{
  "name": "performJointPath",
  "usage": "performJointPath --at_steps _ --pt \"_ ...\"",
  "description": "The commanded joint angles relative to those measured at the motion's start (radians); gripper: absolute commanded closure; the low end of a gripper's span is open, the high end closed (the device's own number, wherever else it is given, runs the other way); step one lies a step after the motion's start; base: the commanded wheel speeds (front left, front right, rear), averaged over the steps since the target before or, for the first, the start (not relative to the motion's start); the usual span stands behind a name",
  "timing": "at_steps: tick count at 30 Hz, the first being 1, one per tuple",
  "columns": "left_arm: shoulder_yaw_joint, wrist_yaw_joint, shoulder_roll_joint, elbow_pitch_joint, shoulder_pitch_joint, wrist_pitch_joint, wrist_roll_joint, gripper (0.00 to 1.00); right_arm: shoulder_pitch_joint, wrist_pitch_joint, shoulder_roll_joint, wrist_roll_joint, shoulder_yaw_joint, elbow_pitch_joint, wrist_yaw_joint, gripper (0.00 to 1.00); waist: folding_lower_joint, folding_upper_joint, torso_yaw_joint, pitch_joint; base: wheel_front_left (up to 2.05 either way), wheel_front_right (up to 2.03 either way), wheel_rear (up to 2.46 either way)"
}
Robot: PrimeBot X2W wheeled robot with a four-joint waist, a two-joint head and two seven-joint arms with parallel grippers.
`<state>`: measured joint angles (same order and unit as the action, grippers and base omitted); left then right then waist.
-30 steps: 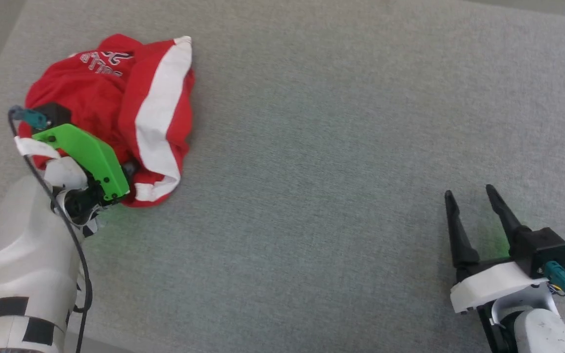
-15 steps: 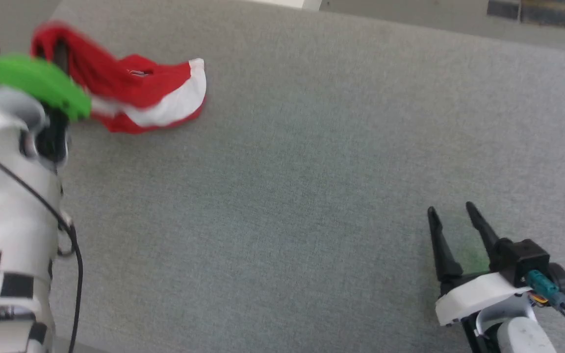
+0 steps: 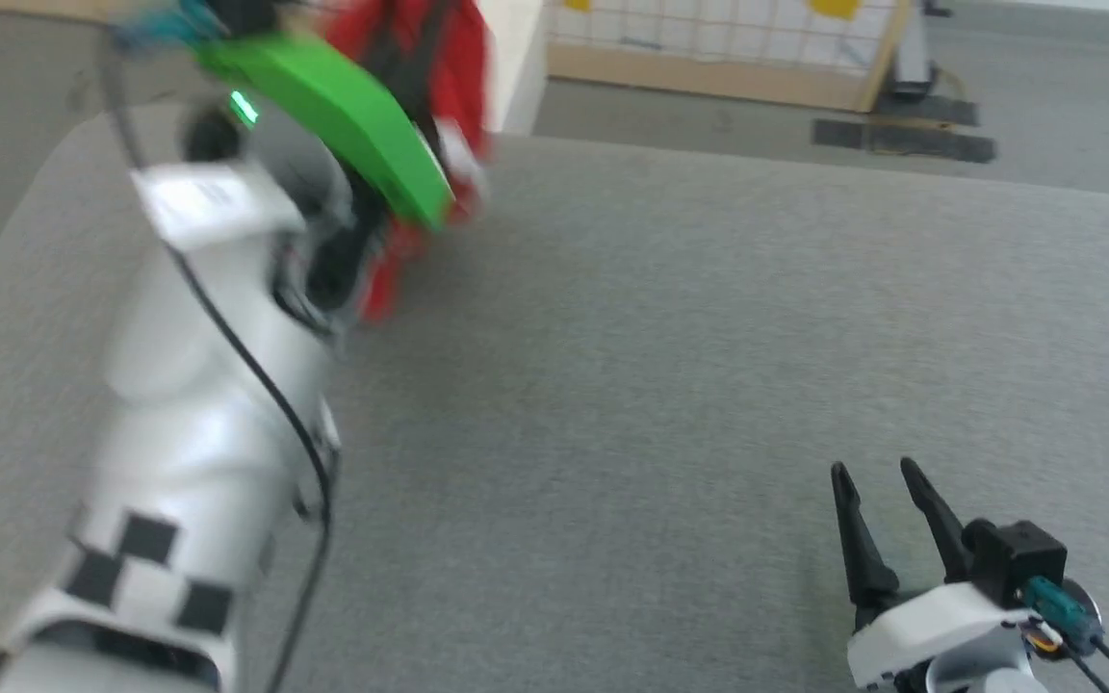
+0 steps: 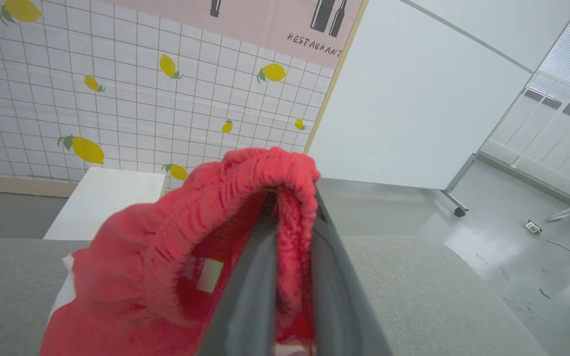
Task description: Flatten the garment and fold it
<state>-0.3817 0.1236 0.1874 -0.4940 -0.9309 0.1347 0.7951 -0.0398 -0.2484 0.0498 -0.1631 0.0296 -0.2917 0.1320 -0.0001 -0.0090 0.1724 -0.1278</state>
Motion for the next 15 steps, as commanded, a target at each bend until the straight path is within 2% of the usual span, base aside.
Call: performJointPath --at_steps 1,4,10,15 --pt "-0.022 0.007 -0.012 0.009 0.069 0.011 0.013 1.00 0.020 -0.009 0.000 -0.010 -0.005 -0.007 -0.001 0.00 0.0001 0.0090 -0.080 0.051 0.00 0.00 0.00" --pt "-0.083 0.007 -0.041 0.010 0.172 0.058 0.021 1.00 0.035 -0.011 0.000 -0.011 -0.014 -0.010 -0.001 0.00 0.0001 0.0090 -0.106 0.051 0.00 0.00 0.00" --pt "-0.221 0.003 -0.086 -0.045 0.366 0.216 0.050 1.00 0.049 -0.013 0.000 -0.015 -0.019 -0.009 -0.001 0.00 0.0001 0.0090 -0.133 0.040 0.00 0.00 0.00" --pt "-0.285 -0.029 -0.097 -0.084 0.451 0.341 0.070 1.00 0.047 -0.013 0.000 -0.026 -0.011 -0.009 -0.001 0.00 0.0001 0.0090 -0.133 0.035 0.00 0.00 0.00"
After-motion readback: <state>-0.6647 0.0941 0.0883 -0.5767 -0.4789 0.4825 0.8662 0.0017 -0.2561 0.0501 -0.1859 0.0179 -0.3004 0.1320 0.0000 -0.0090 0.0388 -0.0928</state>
